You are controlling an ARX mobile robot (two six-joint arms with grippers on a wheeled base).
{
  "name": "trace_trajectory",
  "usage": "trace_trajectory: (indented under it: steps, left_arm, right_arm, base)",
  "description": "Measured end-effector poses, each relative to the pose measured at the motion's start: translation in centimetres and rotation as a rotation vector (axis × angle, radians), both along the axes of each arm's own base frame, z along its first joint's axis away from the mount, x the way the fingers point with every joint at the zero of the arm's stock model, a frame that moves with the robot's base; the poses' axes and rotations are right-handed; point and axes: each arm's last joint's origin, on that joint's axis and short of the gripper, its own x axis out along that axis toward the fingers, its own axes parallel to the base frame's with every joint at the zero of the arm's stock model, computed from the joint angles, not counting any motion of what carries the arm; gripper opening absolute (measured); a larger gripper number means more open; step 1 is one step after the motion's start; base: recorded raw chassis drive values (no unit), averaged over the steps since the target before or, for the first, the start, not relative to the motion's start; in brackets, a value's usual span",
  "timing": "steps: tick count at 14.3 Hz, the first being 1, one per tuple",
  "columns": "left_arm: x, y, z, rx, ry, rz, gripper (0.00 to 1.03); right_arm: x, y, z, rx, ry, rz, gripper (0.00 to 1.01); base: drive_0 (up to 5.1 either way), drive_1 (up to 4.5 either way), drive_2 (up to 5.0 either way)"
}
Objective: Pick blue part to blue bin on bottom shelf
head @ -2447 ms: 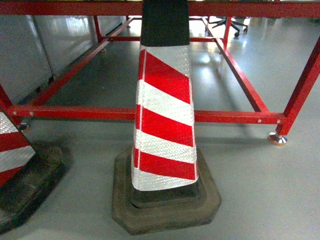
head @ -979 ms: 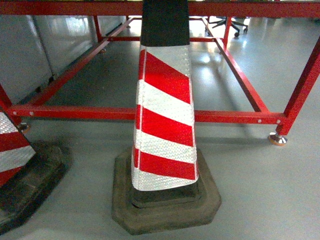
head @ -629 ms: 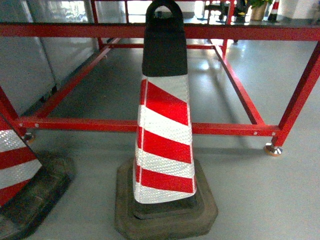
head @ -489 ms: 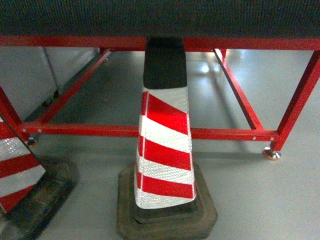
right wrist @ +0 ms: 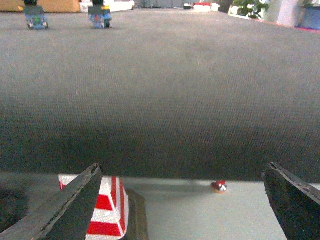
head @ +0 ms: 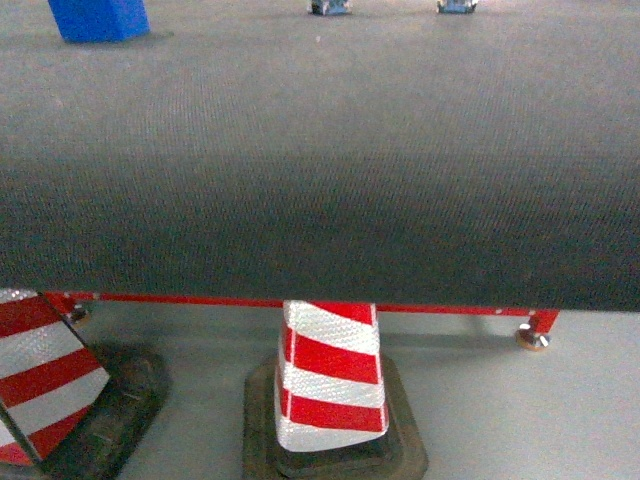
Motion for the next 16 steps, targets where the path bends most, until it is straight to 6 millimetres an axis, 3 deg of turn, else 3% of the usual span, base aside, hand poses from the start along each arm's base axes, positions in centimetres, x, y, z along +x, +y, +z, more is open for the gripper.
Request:
trace_trajectory:
  steps: [16]
  left_arm:
    - [0.0,0.0,0.02,0.0,-0.002,0.0,0.98]
  right_arm:
    - [0.0,0.0,0.0,0.001,0.0,0.0,0.98]
  base:
    - [0.0,0.0,0.0]
